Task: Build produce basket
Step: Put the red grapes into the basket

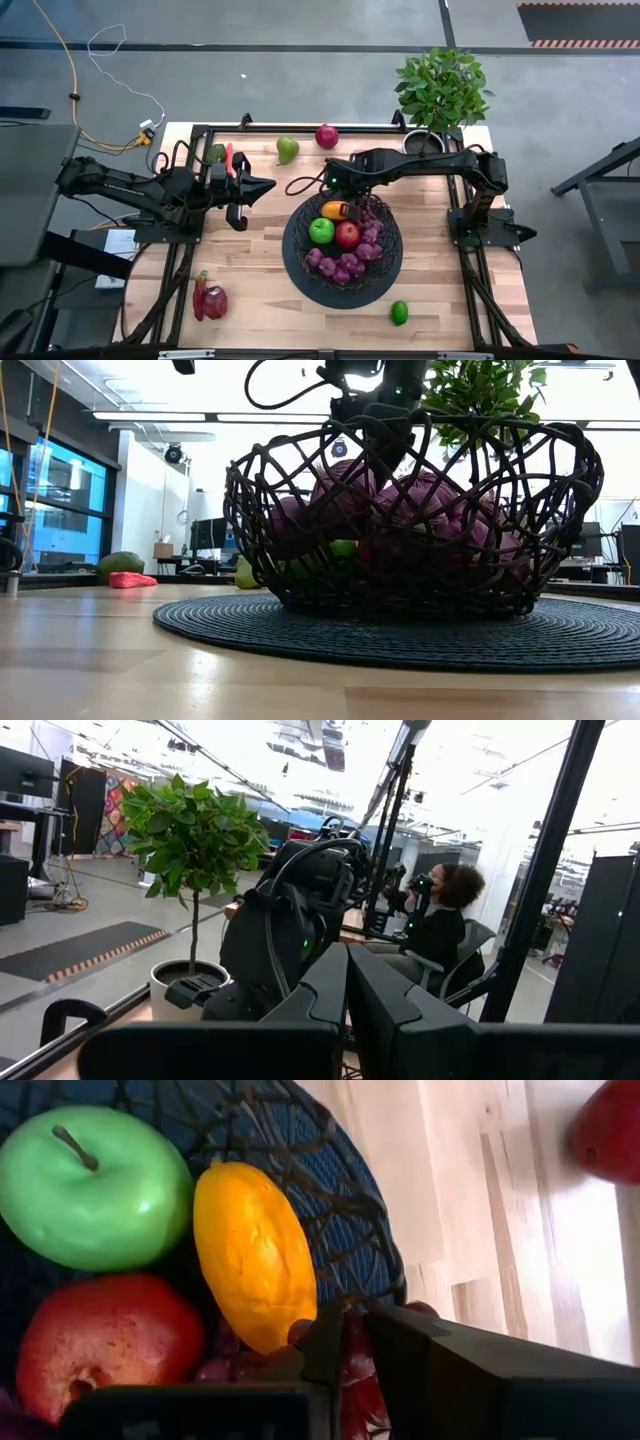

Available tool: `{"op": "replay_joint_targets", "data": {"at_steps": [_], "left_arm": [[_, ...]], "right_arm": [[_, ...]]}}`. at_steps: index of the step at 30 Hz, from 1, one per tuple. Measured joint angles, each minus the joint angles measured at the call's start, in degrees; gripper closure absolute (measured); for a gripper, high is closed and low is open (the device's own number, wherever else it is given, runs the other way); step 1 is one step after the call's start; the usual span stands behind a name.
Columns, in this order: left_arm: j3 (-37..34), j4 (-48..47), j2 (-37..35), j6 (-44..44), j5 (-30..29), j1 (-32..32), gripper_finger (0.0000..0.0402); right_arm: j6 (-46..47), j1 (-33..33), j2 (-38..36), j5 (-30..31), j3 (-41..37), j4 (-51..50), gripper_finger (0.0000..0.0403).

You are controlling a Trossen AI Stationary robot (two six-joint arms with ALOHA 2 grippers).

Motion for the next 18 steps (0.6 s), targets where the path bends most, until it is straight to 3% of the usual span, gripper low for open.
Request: {"op": "replay_joint_targets", "data": {"at_steps": [11, 15, 18], "left_arm": [[0.00, 0.00, 0.02, -0.02, 0.00, -0.01, 0.0401], [0.00, -0.04, 0.00, 0.01, 0.00, -0.02, 0.0401], [0.00, -0.14, 0.00, 0.01, 0.00, -0.02, 0.0401]], "right_arm": [[-0.12, -0.11, -0.07, -0.40, 3.23, -0.47, 0.0221], [-0.13, -0.10, -0.52, -0.49, 6.02, -4.49, 0.0201], [0.58, 0.51, -3.21, -4.15, 5.46, -5.39, 0.0199]]}}
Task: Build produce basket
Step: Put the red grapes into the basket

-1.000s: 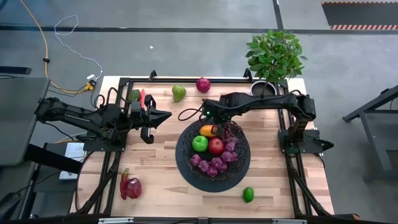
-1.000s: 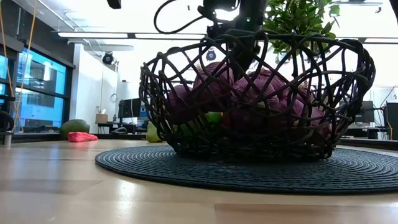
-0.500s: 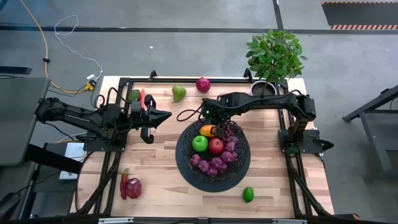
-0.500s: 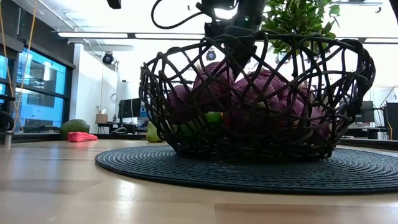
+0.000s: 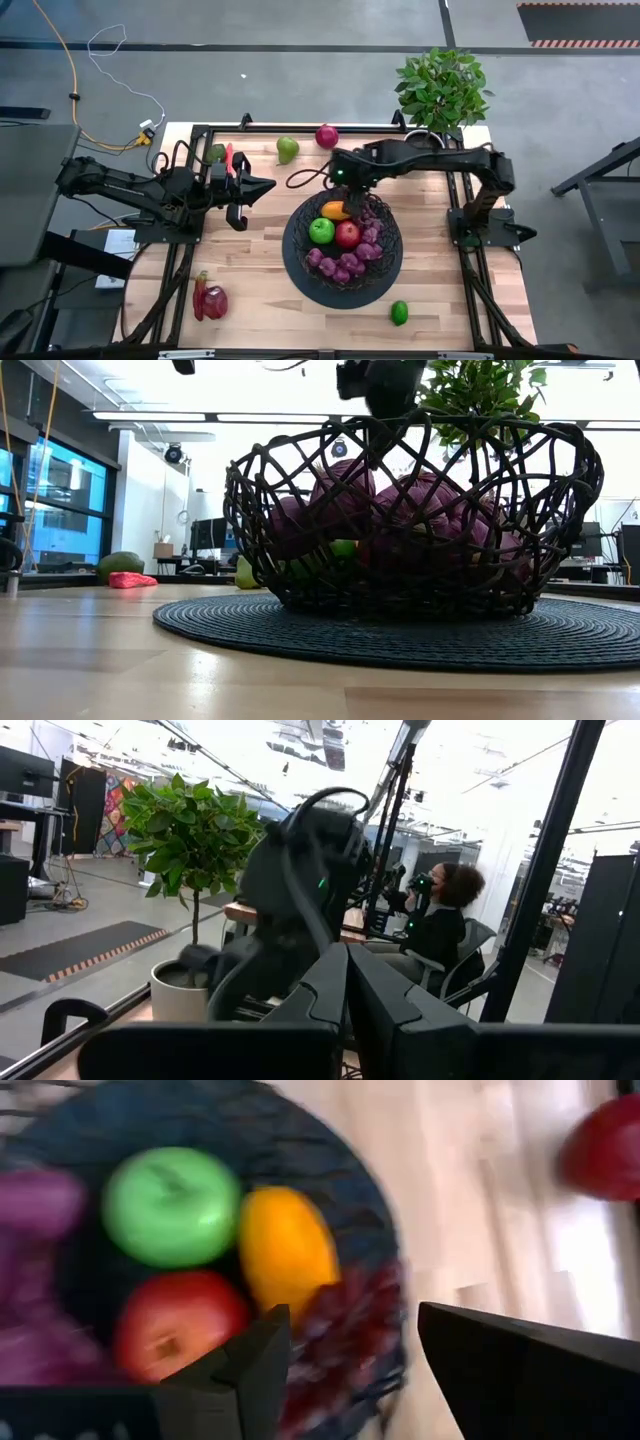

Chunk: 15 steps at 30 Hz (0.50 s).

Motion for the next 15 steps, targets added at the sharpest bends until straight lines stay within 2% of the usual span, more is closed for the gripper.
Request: {"op": "replay_joint_targets", "data": {"at_steps": [2, 6, 9, 12, 15], "left_arm": [[0.00, -0.02, 0.00, 0.00, 0.00, 0.01, 0.0401], [0.00, -0.10, 0.00, 0.02, -0.07, 0.02, 0.0401], [0.00, -0.14, 0.01, 0.54, -0.18, 0.01, 0.0401], [0.00, -0.12, 0.00, 0.62, -0.20, 0.01, 0.0401], [0.00, -0.14, 0.01, 0.55, -0.20, 0.00, 0.0401]], "right_arm": [[0.78, 1.25, -2.91, -2.57, -2.54, 1.18, 0.0199], [3.67, 4.24, -10.54, -2.99, -10.98, 8.08, 0.0203], [9.54, 5.62, -15.00, -2.55, -18.55, 15.36, 0.0227], [14.57, 6.28, -15.81, -2.34, -24.15, 21.08, 0.0283], [17.00, 6.40, -14.60, -4.29, -25.62, 25.92, 0.0369]]}}
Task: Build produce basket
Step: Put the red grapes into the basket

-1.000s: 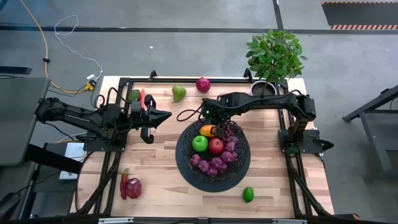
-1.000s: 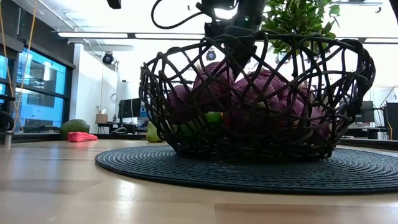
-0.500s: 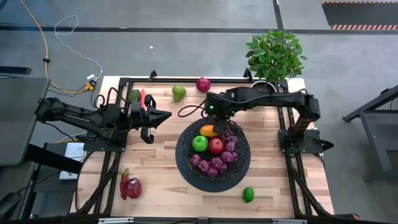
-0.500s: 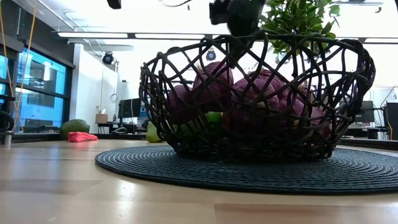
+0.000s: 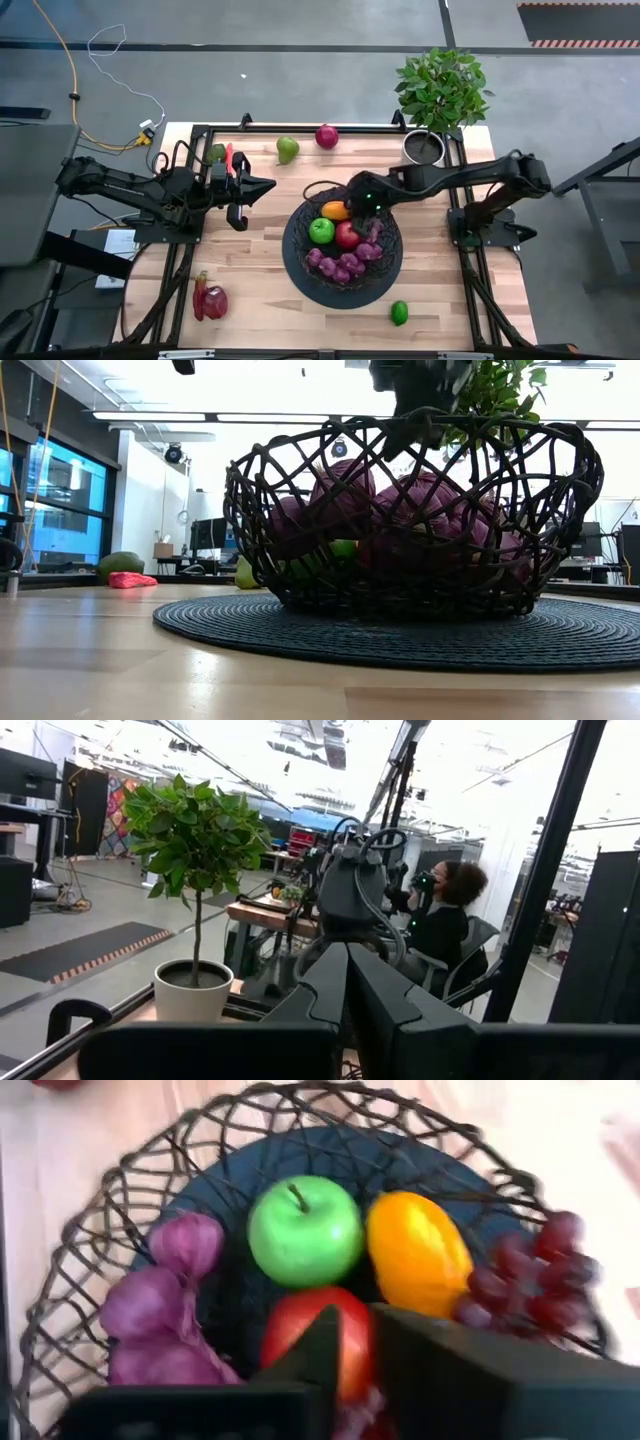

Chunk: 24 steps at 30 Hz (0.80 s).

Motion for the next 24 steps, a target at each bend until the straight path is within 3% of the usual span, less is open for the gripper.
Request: {"op": "replay_joint_targets", "data": {"at_steps": [2, 10, 24], "left_arm": [[0.00, 0.02, -0.01, -0.05, -0.02, 0.00, 0.0401], [0.00, 0.04, -0.01, -0.05, -1.33, 0.02, 0.0401], [0.00, 0.02, 0.01, -0.07, -1.53, 0.01, 0.0401]], "right_arm": [[0.36, 0.00, 1.65, -0.14, 0.00, -0.27, 0.0390], [-0.94, 0.02, 6.63, -0.24, 1.46, -3.65, 0.0396], [-2.45, -0.13, 5.60, 6.54, 1.50, -19.94, 0.0402]]}}
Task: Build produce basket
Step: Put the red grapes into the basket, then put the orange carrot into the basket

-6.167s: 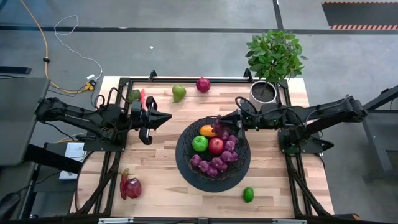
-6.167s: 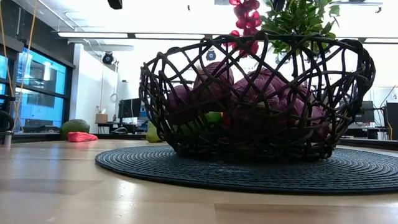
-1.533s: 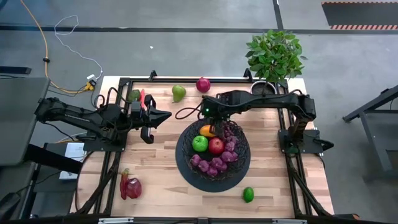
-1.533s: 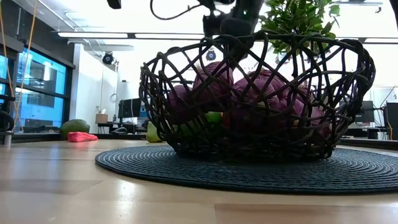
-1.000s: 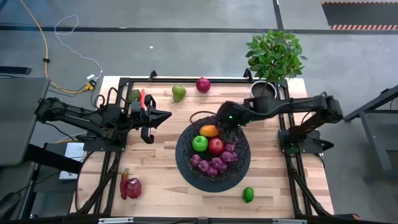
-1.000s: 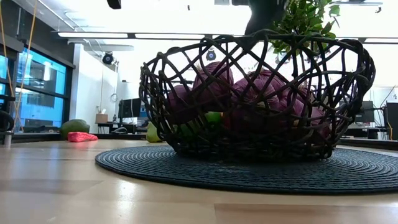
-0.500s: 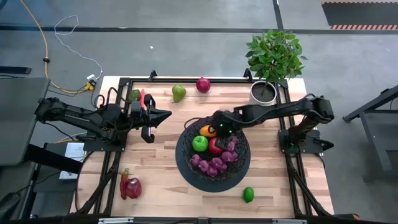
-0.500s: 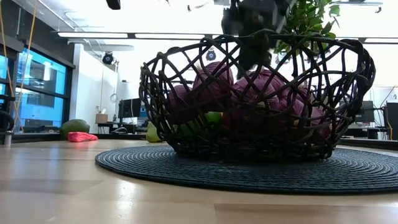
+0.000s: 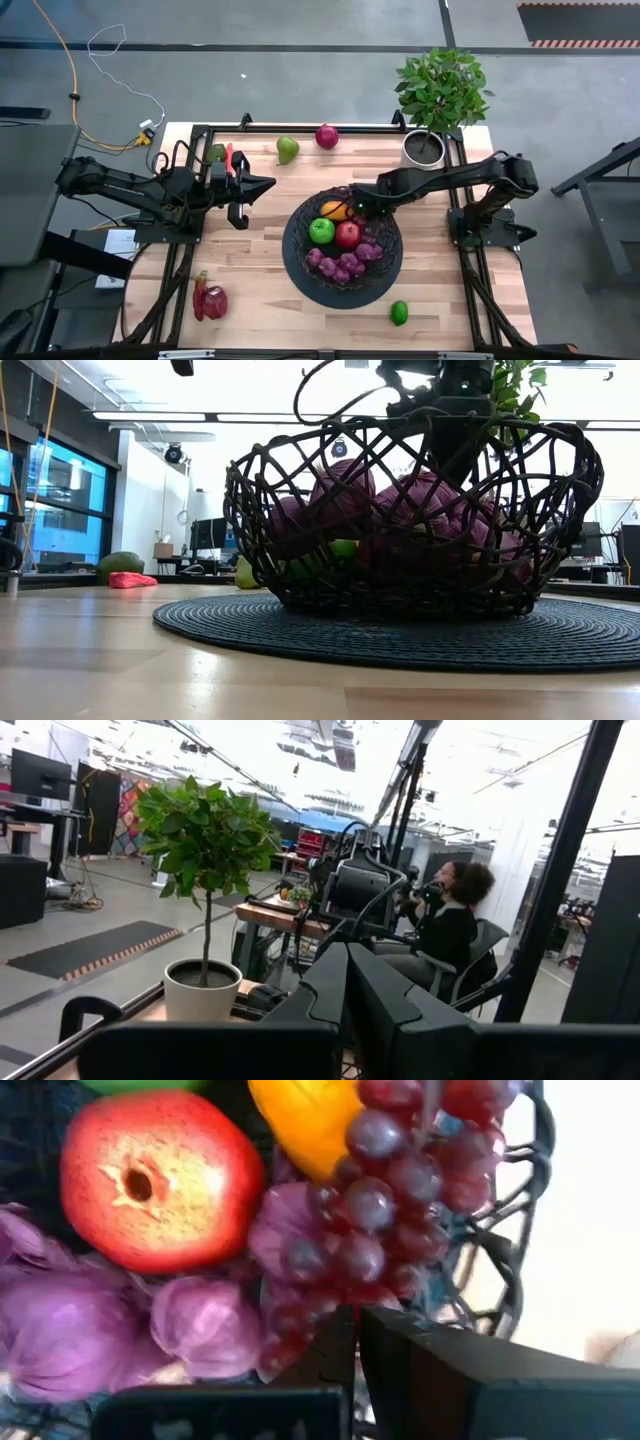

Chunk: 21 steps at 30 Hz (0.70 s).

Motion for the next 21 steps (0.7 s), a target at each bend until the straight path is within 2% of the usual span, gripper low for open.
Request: {"op": "replay_joint_targets", "data": {"at_steps": [14, 21], "left_arm": [[0.00, 0.00, 0.00, 0.00, 0.00, -0.01, 0.0401], [0.00, -0.05, 0.00, 0.08, 0.02, 0.01, 0.0401]], "right_arm": [[-1.35, -0.37, -0.51, 1.05, -0.09, -1.78, 0.0403], [0.16, 0.88, -8.05, 5.91, 0.74, 2.32, 0.0403]]}}
